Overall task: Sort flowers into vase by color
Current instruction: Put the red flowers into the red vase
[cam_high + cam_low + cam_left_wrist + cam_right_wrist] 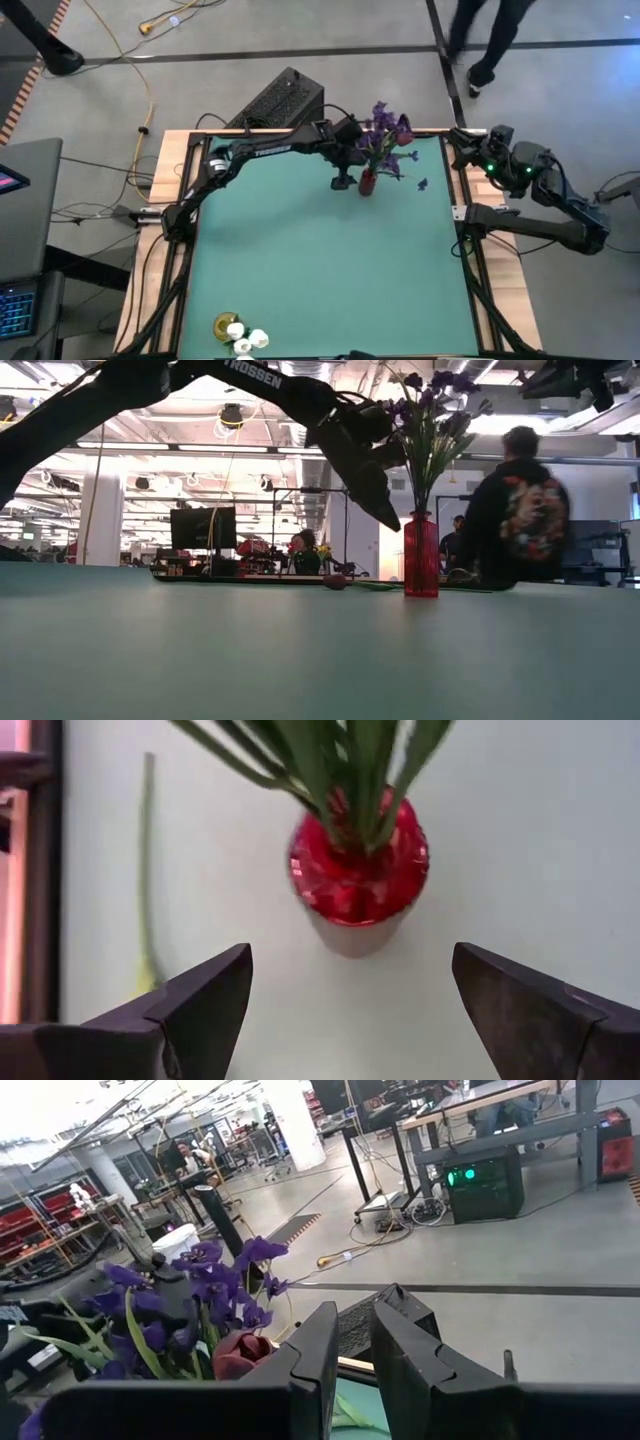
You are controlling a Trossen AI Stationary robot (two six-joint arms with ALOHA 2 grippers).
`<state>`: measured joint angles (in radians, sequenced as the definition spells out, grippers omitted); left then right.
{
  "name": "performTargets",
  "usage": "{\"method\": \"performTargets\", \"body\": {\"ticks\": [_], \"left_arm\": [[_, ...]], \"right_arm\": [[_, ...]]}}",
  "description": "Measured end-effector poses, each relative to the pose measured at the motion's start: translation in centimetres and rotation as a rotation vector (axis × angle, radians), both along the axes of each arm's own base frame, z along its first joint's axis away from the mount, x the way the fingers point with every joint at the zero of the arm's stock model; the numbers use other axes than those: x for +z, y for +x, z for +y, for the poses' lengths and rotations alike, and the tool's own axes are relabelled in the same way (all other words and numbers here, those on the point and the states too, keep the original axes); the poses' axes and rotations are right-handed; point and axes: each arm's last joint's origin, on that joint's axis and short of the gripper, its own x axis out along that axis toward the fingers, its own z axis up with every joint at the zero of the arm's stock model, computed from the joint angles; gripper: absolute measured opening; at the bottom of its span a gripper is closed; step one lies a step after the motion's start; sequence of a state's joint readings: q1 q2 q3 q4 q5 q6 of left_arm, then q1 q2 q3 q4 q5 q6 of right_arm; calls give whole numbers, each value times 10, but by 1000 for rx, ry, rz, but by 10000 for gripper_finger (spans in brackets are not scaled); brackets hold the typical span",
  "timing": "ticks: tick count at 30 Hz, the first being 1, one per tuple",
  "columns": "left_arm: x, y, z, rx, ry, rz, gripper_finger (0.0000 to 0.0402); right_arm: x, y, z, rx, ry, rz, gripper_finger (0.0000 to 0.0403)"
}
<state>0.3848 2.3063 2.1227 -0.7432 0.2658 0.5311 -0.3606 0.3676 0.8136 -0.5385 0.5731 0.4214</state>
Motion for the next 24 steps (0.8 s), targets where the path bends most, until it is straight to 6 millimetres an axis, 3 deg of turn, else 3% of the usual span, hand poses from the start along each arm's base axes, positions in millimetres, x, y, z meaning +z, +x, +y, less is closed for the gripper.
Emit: {"method": "performTargets", "body": {"ticks": [10, 24], "left_arm": [[35, -19, 2, 31, 21, -10, 332], [47, -40, 0, 59, 43, 111, 332]], "right_arm": [[-1, 5, -2, 0, 7, 19, 91], [-6, 23, -9, 0, 34, 100, 91]]}}
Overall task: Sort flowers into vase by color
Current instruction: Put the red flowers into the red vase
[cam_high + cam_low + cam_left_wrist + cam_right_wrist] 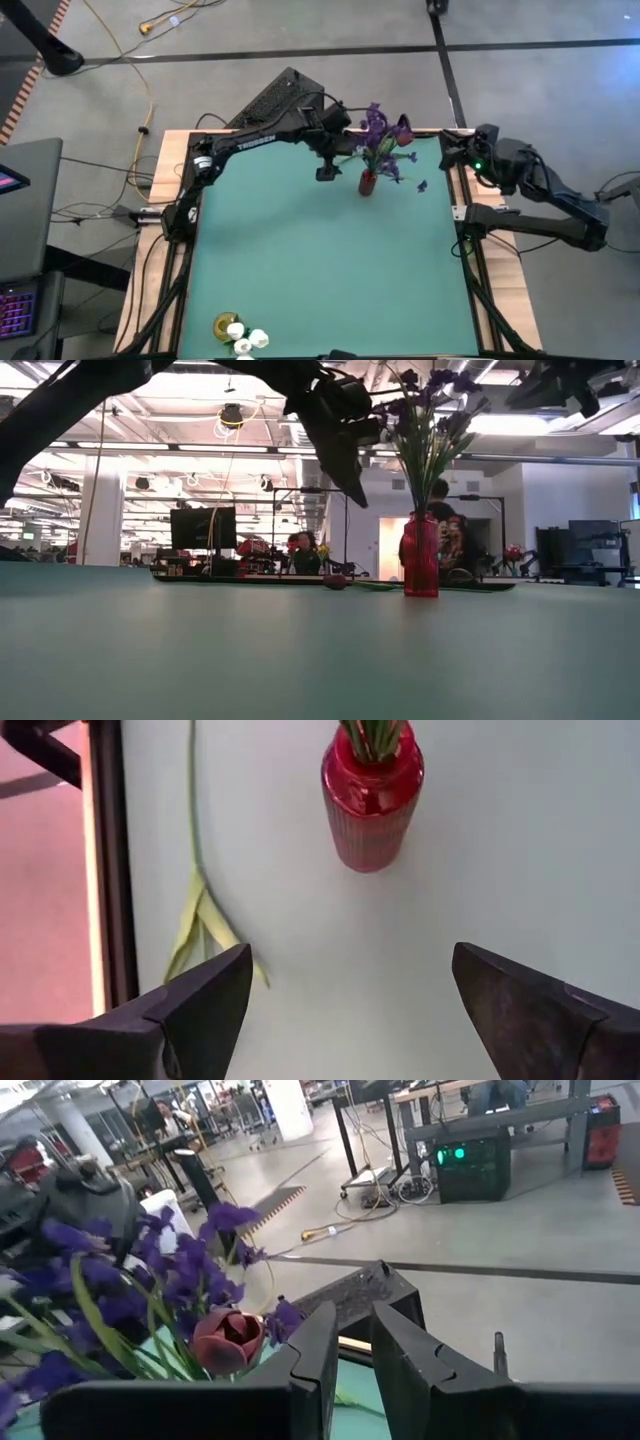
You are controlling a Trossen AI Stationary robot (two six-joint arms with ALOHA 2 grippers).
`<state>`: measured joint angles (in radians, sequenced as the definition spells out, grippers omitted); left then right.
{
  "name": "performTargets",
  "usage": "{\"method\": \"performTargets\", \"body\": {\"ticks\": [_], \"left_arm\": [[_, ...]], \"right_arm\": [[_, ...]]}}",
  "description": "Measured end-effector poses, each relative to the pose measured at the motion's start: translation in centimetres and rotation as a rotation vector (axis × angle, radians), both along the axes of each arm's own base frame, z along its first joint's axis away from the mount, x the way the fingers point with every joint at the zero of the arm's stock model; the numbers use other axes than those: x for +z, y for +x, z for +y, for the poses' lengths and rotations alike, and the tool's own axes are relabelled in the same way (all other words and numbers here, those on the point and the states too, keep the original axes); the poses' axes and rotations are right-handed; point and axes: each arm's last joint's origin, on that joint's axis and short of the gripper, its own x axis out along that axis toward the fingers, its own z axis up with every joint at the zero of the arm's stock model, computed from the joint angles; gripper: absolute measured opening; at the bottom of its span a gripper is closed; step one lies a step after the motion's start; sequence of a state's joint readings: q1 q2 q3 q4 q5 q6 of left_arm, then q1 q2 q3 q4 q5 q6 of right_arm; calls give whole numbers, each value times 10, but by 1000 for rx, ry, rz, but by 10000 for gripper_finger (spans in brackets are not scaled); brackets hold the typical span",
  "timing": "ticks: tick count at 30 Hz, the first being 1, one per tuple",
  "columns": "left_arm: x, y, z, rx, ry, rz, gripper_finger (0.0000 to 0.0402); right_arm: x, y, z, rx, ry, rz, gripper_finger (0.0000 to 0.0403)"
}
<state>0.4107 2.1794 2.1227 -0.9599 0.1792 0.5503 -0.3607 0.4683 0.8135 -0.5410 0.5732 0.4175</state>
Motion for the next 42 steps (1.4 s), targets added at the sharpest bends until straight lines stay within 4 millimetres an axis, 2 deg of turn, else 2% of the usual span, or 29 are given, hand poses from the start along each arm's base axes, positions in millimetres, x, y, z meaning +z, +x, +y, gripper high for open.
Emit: {"method": "performTargets", "body": {"ticks": [8, 18, 24, 29, 33, 38, 42], "left_arm": [[7, -5, -1, 32, 17, 11, 332], [45, -27, -6, 56, 58, -35, 332], [54, -40, -4, 96, 94, 15, 332], [56, -50, 9, 195, 143, 51, 332], [57, -60, 33, 290, 150, 36, 332], [55, -70, 63, 463, 53, -45, 332], [55, -73, 69, 488, 4, -71, 332]], "right_arm": [[-4, 12, -5, -22, 15, 53, 91], [-6, 18, -8, -31, 22, 76, 91], [-6, 17, -7, -31, 23, 74, 91], [-7, 17, -7, -25, 32, 84, 91], [-10, 17, -7, -12, 63, 87, 91], [-13, 16, -6, -8, 77, 117, 91], [-14, 16, -6, -8, 81, 128, 91]]}}
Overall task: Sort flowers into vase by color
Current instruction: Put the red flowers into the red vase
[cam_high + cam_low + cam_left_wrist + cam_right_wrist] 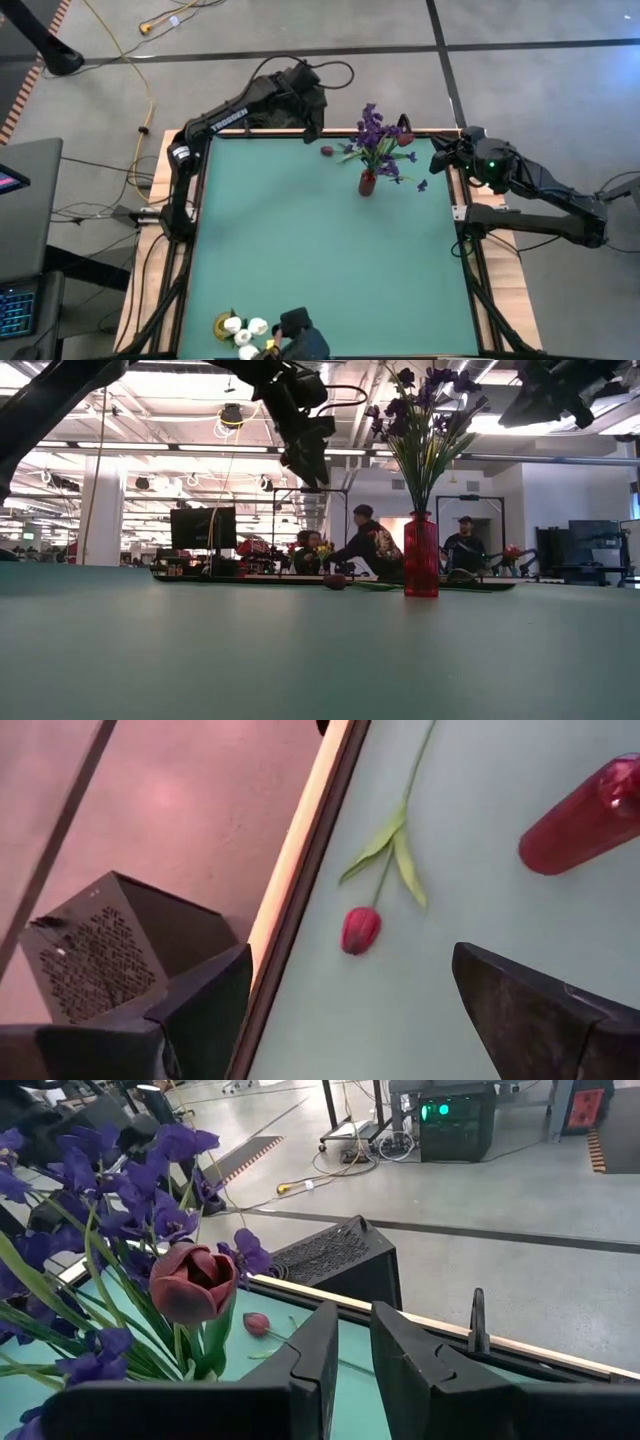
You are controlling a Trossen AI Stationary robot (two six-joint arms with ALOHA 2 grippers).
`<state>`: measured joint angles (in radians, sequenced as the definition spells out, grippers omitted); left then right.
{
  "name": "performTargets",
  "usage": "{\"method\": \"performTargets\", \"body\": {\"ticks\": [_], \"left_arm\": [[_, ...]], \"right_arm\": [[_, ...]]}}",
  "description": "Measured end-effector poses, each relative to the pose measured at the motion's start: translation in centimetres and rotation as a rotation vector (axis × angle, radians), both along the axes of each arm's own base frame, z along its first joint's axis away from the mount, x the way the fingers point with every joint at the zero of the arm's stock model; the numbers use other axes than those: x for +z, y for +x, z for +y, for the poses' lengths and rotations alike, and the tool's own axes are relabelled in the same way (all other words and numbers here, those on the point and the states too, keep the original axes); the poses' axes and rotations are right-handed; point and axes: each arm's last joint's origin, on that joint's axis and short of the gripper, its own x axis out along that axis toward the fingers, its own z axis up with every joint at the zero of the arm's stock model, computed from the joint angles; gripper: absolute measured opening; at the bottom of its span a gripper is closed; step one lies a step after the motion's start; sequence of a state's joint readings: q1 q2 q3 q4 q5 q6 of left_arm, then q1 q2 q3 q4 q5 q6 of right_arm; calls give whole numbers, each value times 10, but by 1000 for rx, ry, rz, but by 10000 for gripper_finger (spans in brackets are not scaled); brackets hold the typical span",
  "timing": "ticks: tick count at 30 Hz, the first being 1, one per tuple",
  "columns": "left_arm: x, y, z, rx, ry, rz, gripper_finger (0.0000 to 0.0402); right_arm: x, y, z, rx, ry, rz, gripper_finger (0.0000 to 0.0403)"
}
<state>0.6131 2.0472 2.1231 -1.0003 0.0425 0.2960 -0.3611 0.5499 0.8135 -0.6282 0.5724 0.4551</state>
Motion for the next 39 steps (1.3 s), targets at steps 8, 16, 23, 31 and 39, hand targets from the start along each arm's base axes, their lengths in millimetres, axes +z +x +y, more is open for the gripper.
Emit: {"method": "performTargets", "body": {"ticks": [8, 16, 23, 31, 39], "left_arm": [[4, 14, -18, -62, -52, -81, 332], [54, -1, -46, -109, -1, -229, 332], [99, -34, -68, -99, 40, -331, 332], [135, -73, -90, -80, 66, -394, 332], [147, -105, -107, -42, 75, -336, 332]], "right_arm": [[-2, 3, -4, -29, 17, 7, 90], [-9, 22, -46, -72, 46, 90, 70], [-10, 6, -87, -164, 86, 9, 61], [-19, 9, -123, -139, 137, -66, 60], [-58, 16, -170, -171, 287, -22, 60]]}}
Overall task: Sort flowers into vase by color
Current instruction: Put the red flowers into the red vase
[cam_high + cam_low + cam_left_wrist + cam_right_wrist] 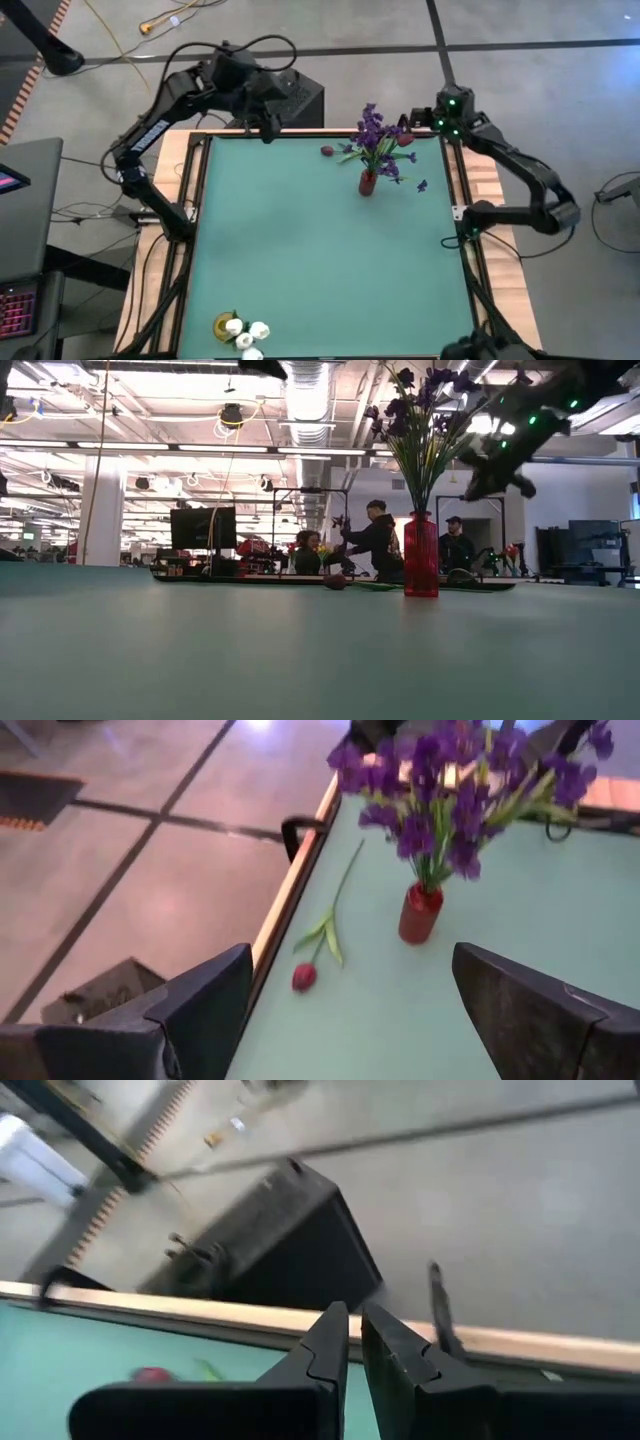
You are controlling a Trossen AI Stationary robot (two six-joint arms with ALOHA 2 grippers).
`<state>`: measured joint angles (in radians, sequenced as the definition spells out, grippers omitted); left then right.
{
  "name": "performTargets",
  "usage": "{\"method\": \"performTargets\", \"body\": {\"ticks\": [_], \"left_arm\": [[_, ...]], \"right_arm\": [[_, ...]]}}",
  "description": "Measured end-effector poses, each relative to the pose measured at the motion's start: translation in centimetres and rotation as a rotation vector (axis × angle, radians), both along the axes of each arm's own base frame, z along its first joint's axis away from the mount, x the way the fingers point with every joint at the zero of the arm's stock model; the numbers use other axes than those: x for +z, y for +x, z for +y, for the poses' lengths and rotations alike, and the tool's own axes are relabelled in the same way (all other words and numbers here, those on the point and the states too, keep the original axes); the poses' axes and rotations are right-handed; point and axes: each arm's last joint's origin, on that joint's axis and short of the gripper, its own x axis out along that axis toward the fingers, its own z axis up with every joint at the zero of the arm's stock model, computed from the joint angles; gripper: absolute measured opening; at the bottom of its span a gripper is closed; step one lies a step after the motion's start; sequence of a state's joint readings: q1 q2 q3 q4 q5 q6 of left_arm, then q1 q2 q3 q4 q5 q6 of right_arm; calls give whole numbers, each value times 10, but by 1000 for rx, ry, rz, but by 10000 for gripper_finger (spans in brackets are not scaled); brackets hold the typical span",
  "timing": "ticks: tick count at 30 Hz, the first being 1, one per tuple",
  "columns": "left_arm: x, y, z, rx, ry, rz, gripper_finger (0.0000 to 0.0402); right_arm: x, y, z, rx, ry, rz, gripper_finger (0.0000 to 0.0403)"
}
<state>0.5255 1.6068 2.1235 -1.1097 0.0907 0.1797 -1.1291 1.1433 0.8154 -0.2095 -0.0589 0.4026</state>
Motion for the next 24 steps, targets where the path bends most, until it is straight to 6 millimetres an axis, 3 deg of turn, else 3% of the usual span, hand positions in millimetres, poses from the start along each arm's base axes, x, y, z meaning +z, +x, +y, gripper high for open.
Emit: {"method": "performTargets", "body": {"ticks": [7, 14, 19, 24], "left_arm": [[-2, -14, -8, -3, -39, 78, 332], [1, -28, -15, 8, -49, 108, 332], [7, -43, -24, 5, -42, 118, 332], [18, -64, -36, 25, -26, 72, 332]], "right_arm": [[-46, 5, -29, 53, 142, 124, 60], [-84, 23, -35, 281, 234, 251, 68], [-101, 36, -34, 383, 244, 322, 104], [-115, 41, -34, 470, 250, 398, 167]]}}
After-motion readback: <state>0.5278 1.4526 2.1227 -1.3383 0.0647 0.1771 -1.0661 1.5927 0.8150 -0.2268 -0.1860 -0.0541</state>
